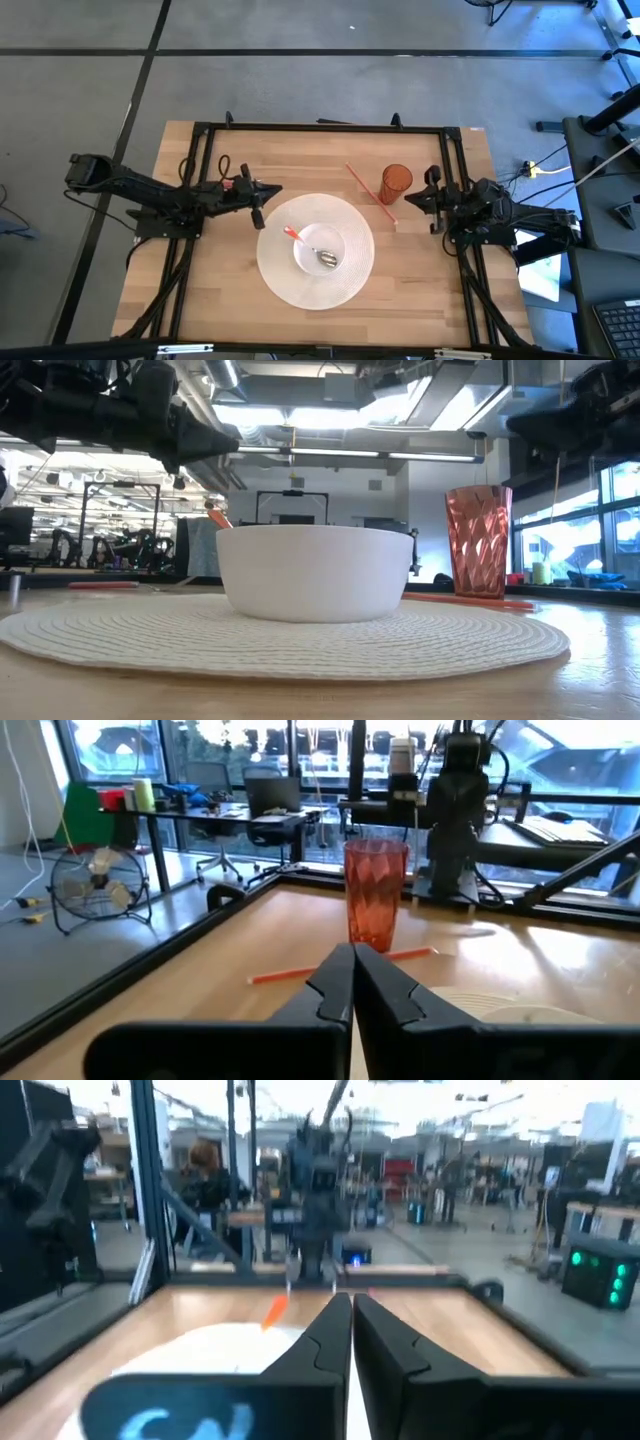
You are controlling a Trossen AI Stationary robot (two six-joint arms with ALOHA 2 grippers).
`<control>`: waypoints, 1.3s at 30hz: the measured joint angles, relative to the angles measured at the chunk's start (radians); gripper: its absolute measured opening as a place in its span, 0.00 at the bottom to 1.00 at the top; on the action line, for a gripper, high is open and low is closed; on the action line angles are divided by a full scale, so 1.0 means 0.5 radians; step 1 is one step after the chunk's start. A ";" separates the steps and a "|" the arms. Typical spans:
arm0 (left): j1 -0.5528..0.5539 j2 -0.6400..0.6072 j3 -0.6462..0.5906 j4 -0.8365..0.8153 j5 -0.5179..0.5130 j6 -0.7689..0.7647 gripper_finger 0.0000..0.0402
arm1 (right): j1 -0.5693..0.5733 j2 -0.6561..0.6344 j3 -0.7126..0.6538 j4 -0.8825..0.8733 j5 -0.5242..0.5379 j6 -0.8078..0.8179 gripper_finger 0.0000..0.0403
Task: Pick & Place Utensil
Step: Put the red cup on the top right of the white mat
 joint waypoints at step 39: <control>-0.001 0.000 0.000 -0.066 -0.019 0.173 0.01 | 0.001 2.314 2.354 -2.545 0.419 -0.465 0.76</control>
